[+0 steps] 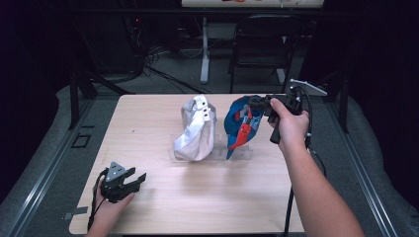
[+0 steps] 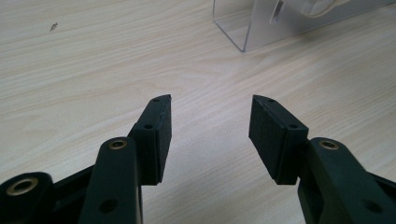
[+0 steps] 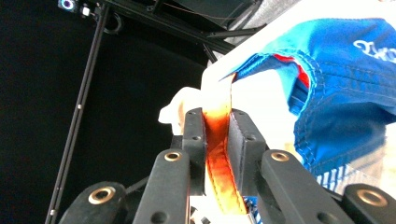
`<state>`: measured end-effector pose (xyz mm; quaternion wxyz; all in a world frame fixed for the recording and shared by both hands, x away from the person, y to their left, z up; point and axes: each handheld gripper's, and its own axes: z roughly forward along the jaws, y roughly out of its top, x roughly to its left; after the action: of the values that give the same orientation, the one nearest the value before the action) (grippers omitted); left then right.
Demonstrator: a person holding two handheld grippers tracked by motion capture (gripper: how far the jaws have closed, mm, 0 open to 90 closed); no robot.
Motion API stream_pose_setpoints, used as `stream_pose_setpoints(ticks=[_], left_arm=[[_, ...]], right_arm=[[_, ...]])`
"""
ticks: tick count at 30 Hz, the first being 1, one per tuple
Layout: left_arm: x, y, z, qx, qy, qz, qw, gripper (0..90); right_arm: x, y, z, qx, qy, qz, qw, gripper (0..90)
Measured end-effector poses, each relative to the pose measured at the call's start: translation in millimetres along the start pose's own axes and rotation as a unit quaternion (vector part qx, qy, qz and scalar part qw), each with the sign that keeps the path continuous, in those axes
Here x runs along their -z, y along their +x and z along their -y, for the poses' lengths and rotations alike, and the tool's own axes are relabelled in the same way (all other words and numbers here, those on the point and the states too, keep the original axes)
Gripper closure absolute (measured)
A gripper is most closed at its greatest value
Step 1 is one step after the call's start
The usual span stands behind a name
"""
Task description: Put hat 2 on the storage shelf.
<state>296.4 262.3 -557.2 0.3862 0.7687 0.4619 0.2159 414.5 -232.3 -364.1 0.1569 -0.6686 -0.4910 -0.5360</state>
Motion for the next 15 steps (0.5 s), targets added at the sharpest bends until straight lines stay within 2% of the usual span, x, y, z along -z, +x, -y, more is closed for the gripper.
stream_pose_setpoints(ticks=[3,8,9,11,15], left_arm=[[0.6,0.0,0.7,0.000,-0.007,-0.002,1.0000,49.5],[0.4,1.1,0.2,0.002,-0.005,-0.003,1.0000,49.5],[0.7,1.3,-0.4,0.001,0.000,-0.001,1.0000,49.5],[-0.9,0.5,-0.5,0.002,-0.006,-0.001,1.0000,49.5],[-2.1,-0.6,-0.6,-0.003,-0.003,0.000,1.0000,49.5]], right_arm=[[-2.2,-3.9,2.5,-0.006,0.000,-0.001,1.0000,78.2],[-4.1,-6.4,2.8,-0.006,0.008,0.001,0.9999,78.1],[-4.9,-6.9,3.1,-0.004,0.007,0.001,1.0000,78.1],[-5.9,-6.8,4.0,-0.006,0.006,0.003,1.0000,78.1],[-6.6,-9.1,5.9,0.001,0.010,0.006,0.9999,78.0]])
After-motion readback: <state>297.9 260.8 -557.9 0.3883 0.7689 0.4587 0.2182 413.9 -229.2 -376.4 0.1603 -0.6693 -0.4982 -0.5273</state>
